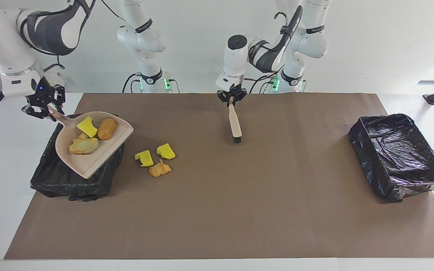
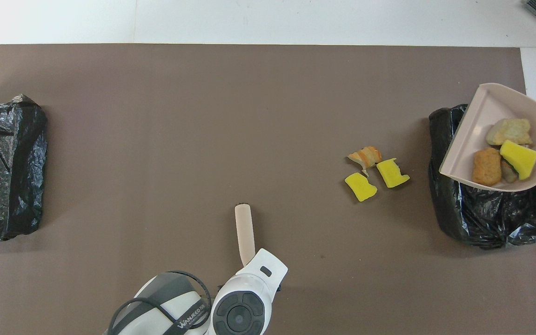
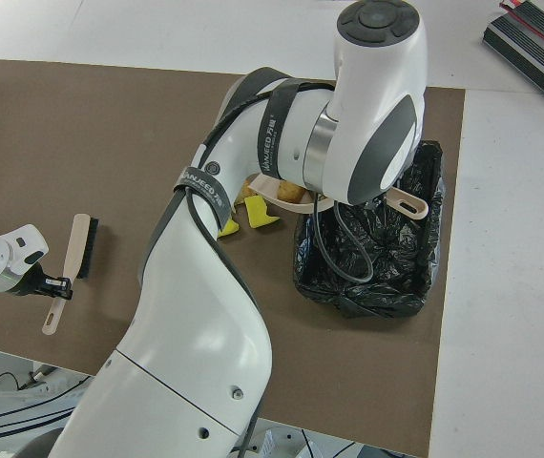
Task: Sweep and dump trash in bin
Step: 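Carry the dustpan to the bin and tip it with the right gripper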
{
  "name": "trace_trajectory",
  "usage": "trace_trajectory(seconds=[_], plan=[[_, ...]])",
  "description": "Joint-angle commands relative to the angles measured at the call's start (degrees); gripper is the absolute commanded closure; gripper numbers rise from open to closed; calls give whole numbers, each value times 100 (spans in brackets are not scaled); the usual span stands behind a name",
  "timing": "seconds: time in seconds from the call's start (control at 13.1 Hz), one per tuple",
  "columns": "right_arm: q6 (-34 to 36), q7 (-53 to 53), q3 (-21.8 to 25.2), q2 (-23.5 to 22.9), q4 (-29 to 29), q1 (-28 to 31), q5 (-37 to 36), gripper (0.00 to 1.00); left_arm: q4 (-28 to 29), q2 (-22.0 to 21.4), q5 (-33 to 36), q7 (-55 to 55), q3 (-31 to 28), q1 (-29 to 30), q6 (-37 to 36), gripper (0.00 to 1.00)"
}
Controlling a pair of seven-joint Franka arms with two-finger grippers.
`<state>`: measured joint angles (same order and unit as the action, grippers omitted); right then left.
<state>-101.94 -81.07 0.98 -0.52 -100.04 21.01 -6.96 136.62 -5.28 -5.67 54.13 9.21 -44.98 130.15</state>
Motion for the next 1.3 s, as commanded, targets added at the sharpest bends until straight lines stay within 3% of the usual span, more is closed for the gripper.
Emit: trace_trajectory(seconds=[0.0, 0.15, 0.23, 0.3, 0.53, 0.76, 0.99, 1.22], plan=[[-97, -408, -80, -35, 143, 306, -715, 100, 285, -245, -188, 1, -103, -64, 169, 100], [-543, -994, -72, -114, 90, 508, -1174, 100, 303, -236, -320, -78, -103, -11, 195, 98], [-885, -1372, -71, -210, 55, 666, -1219, 100, 269, -202, -347, -183, -121, 41, 187, 44], [-1115, -1698, -71, -324, 37, 711, -1315, 100, 190, -158, -347, -245, -130, 129, 143, 0], [-1686, -2157, -80, -396, -242, 624, -2271, 100, -178, -149, -330, -281, -165, 794, -59, 0], [-2109, -2632, -107, -413, -349, 623, -2563, 100, -757, 61, -259, -376, -165, 1638, -234, 0], [-2189, -2729, -124, -431, -385, 413, -3003, 100, -1803, 659, -207, -1857, -165, 2308, -1076, 0], [-2356, -2826, -168, -449, -420, 412, -3205, 100, -2271, 775, 48, -2933, -165, 2949, -1350, 0]])
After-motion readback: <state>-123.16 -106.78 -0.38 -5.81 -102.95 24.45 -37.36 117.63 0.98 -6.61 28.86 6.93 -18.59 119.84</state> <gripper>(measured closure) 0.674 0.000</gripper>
